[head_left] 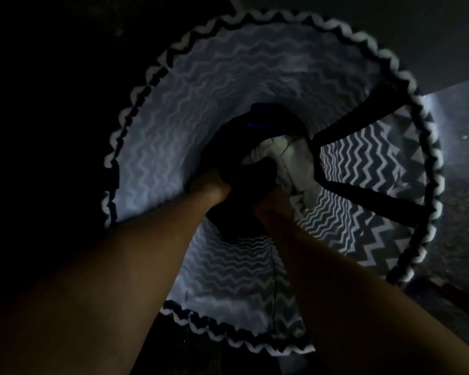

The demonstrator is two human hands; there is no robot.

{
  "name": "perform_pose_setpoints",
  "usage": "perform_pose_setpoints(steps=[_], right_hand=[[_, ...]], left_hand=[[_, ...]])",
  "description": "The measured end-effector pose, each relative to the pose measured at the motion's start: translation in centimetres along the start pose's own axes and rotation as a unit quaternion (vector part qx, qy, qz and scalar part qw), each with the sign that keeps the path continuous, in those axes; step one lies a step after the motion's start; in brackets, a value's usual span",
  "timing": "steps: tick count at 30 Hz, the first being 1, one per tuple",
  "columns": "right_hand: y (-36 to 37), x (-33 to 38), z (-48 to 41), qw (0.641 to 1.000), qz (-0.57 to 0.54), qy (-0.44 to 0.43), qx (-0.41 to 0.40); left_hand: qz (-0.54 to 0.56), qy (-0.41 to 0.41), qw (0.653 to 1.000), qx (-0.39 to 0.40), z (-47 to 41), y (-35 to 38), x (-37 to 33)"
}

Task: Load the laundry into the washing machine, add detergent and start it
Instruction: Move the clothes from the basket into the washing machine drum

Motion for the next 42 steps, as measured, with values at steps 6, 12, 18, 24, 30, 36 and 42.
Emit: perform_pose_setpoints(steps=[6, 12, 18, 24, 30, 36, 42], right_hand=[[-4.0, 1.0, 5.2, 0.983, -0.179, 0.016, 0.035], [-10.4, 3.6, 14.0, 0.914, -0.404, -0.01, 0.035], [-19.1, 5.9, 23.3, 0.861, -0.5, -0.095, -0.01], [-26.7, 9.0, 34.2, 0.85, -0.501, -0.163, -0.017], [-34.2, 12.2, 45.7, 0.836, -0.473, -0.271, -0.053], [-41.9, 17.5, 56.8, 0.793, -0.47, -0.38, -0.071], [-46.2, 21.8, 65.4, 0.793, -0.397, -0.461, -0.033]], left_hand=[[0.062, 0.014, 0.997, -0.033, 4.6, -3.1, -2.4], [0.103, 0.051, 0.99, -0.079, 11.7, -9.5, -4.1], [0.24, 0.087, 0.963, -0.09, 20.8, -14.7, -4.8], [0.215, 0.142, 0.963, -0.083, 30.5, -18.0, -5.5], [0.157, 0.237, 0.959, -0.002, 40.5, -21.3, -7.3], [0.125, 0.387, 0.913, 0.042, 52.1, -26.9, -11.4], [0.159, 0.421, 0.891, 0.058, 62.2, -32.4, -13.4]])
Point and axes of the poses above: each hand's wrist, its own z-axis away from the middle knuckle, its own y-axis out of the palm, x = y × z, the point moved 8 cm from there along -z, towards the middle knuckle, and after that the axes turned 4 degrees about -y, right-handed, at the moved point
